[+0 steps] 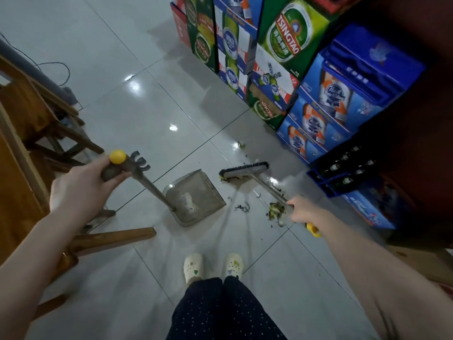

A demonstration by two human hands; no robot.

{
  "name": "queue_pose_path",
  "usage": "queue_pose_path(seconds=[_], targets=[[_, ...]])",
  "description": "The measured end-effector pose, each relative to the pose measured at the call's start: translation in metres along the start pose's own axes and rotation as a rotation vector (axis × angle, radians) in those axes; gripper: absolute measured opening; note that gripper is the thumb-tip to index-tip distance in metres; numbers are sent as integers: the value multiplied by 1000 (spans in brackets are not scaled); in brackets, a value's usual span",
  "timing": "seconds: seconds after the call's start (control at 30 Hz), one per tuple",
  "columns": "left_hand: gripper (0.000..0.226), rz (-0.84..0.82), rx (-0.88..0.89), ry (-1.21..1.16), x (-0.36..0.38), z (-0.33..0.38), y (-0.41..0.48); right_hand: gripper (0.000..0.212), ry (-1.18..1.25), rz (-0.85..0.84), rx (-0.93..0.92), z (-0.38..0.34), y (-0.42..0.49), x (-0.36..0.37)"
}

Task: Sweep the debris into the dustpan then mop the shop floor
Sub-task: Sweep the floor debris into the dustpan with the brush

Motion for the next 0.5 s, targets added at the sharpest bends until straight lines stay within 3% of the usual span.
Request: queue_pose_path(seconds=[0.1, 0.2, 0.5], targets=[[45, -44, 0, -4, 10, 14, -10, 15, 43, 7, 22, 16, -12, 12], [52, -79, 40, -39, 23, 22, -20, 26, 113, 18, 21, 25, -13, 23], [35, -135, 20, -62, 46, 31, -45, 37, 241, 117, -51, -4, 14, -1]])
Point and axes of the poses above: each hand's wrist, its own y-axis towards the middle knuckle, its own x-axis out of the palm, z = x × y, the point moved 7 cm from there along y, towards the middle knuckle, and after that the axes turned 6 degrees about -y, right-handed, at the moved point
